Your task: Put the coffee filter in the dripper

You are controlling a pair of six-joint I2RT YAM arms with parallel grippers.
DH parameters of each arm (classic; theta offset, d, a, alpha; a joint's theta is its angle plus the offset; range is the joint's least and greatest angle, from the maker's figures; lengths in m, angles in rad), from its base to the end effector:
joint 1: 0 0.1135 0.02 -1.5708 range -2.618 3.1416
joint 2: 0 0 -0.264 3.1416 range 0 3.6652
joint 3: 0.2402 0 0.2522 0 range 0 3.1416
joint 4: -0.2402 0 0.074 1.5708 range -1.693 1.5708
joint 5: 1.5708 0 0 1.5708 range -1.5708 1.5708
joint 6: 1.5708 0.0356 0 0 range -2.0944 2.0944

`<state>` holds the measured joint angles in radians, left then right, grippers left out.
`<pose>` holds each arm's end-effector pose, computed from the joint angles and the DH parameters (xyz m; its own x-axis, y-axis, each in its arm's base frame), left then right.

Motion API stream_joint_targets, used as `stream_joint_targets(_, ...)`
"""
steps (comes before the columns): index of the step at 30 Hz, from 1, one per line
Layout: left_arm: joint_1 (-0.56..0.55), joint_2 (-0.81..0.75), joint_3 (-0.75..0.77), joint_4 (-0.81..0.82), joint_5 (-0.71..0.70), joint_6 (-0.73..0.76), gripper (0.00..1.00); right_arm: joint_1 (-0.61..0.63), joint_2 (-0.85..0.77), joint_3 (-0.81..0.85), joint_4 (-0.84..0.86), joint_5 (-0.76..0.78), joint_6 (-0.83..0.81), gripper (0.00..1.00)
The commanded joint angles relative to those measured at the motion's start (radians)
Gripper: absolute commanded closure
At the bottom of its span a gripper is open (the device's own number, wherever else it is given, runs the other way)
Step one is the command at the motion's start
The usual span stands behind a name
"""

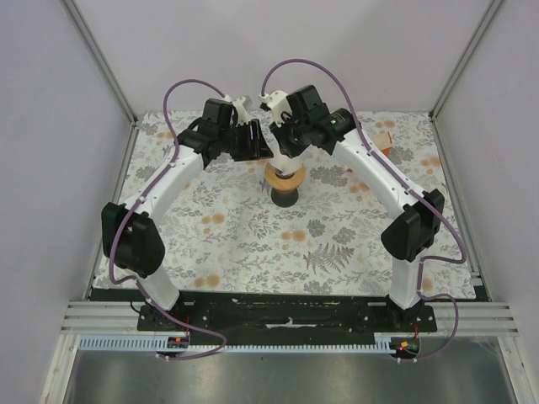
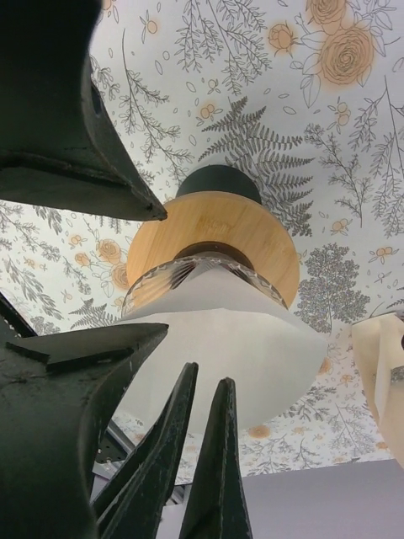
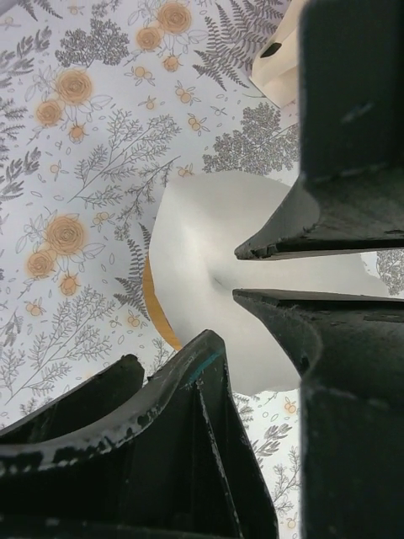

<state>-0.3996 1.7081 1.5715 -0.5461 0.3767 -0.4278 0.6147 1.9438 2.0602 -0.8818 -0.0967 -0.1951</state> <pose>0.3543 -0.1638 0.3335 -0.7880 -0.0860 -0.6097 0.3273 0.7802 -0.5330 0.3505 0.2516 0.3716 -0.4330 -0.5418 -0.7204 -0.7286 0.6809 -0.0742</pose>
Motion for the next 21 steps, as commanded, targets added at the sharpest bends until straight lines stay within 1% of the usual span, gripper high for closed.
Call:
stream_joint_targets(1, 0.002, -0.042, 0.048, 0.012, 0.013, 0.050, 0.40, -0.010, -0.066, 0.003, 0.043, 0.006, 0.010, 0.71)
stream_joint_targets(5, 0.002, -0.048, 0.087, 0.000, -0.011, 0.087, 0.32, -0.029, -0.111, 0.009, 0.044, 0.009, 0.011, 0.64)
stream_joint_targets(6, 0.002, -0.051, 0.102, 0.000, -0.024, 0.101, 0.30, -0.045, -0.124, 0.012, 0.049, 0.011, 0.019, 0.61)
stream_joint_targets(8, 0.004, -0.059, 0.136, -0.005, -0.060, 0.142, 0.23, -0.081, -0.167, 0.008, 0.064, 0.002, 0.040, 0.51)
stream_joint_targets(9, 0.005, -0.062, 0.148, -0.011, -0.087, 0.162, 0.21, -0.101, -0.189, -0.008, 0.078, 0.002, 0.051, 0.43)
stream_joint_targets(10, 0.010, -0.065, 0.166, -0.012, -0.120, 0.176, 0.20, -0.121, -0.219, -0.030, 0.101, 0.006, 0.057, 0.27)
stream_joint_targets(12, 0.031, -0.080, 0.186, -0.012, -0.186, 0.201, 0.17, -0.164, -0.287, -0.105, 0.168, 0.035, 0.075, 0.02)
stream_joint_targets(14, 0.079, -0.108, 0.191, 0.003, -0.252, 0.211, 0.14, -0.226, -0.370, -0.214, 0.246, 0.075, 0.115, 0.02)
stream_joint_targets(16, 0.132, -0.142, 0.156, 0.044, -0.310, 0.230, 0.12, -0.311, -0.446, -0.340, 0.340, 0.091, 0.173, 0.02)
stream_joint_targets(18, 0.194, -0.182, 0.069, 0.112, -0.404, 0.267, 0.11, -0.409, -0.543, -0.481, 0.449, 0.089, 0.273, 0.02)
stream_joint_targets(20, 0.255, -0.218, -0.031, 0.178, -0.467, 0.291, 0.11, -0.499, -0.624, -0.628, 0.564, 0.091, 0.350, 0.02)
stream_joint_targets(21, 0.289, -0.235, -0.078, 0.208, -0.479, 0.293, 0.10, -0.539, -0.664, -0.706, 0.611, 0.127, 0.385, 0.02)
